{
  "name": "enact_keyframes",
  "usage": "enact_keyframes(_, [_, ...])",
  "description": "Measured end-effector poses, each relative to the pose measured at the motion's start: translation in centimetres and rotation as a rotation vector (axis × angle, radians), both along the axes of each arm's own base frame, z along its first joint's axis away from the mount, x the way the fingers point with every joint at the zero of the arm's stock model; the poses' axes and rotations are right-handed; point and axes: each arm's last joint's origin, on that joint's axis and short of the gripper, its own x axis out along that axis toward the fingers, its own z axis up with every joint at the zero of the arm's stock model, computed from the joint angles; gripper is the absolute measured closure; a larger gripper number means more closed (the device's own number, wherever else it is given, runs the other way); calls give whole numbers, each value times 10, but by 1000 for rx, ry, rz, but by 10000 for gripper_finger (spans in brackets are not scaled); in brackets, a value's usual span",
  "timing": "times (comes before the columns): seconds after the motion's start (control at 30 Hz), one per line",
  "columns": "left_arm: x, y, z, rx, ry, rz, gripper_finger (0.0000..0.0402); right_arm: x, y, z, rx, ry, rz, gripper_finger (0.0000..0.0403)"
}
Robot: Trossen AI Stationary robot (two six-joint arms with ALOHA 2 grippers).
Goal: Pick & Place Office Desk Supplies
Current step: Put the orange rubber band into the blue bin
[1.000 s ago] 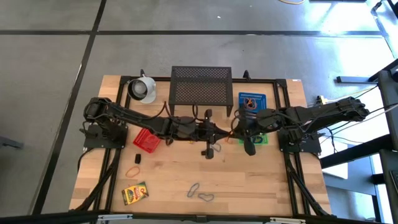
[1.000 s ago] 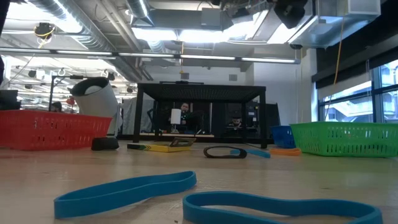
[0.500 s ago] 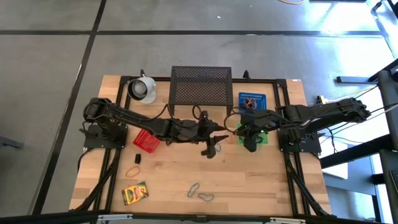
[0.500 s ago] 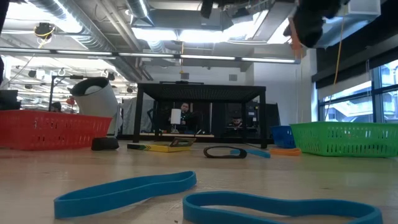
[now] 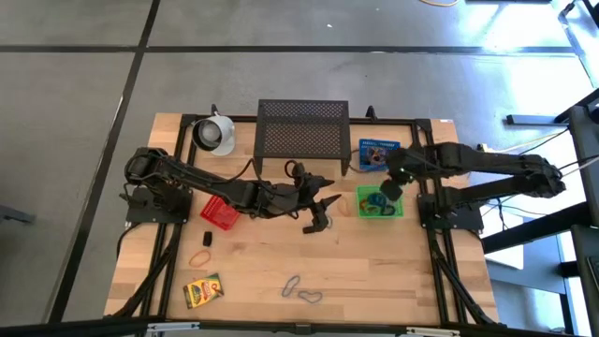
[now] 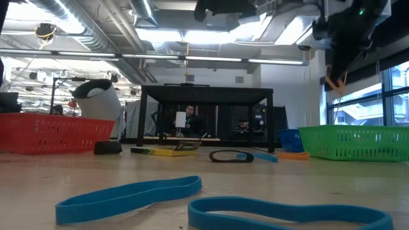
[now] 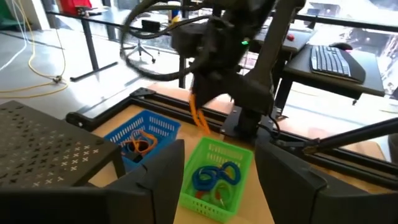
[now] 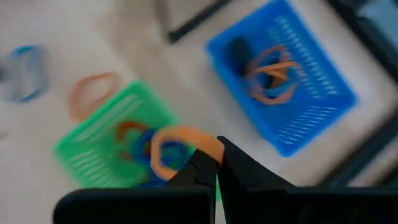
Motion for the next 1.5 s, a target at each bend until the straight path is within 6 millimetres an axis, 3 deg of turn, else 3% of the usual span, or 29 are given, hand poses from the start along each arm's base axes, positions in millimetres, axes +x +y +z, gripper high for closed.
enact_keyframes(0.27, [-1,2,0,32,3,74,209,11,-48,-12,-45,45,-217,403])
enact_keyframes(0.47, [-3,8,1,109,22,210,208,26,-83,-34,-48,114,-306,401])
enact_keyframes(0.7, [-4,15,5,178,57,234,208,37,-114,-64,6,161,-361,400])
enact_keyframes(0.97, [-14,28,21,184,47,248,208,31,-116,-90,51,153,-401,389])
enact_keyframes(1.3, [-17,35,18,46,56,169,208,30,-114,-89,87,139,-368,269])
enact_keyframes(1.5, [-25,29,1,-66,174,192,208,20,-107,-69,50,76,-363,211])
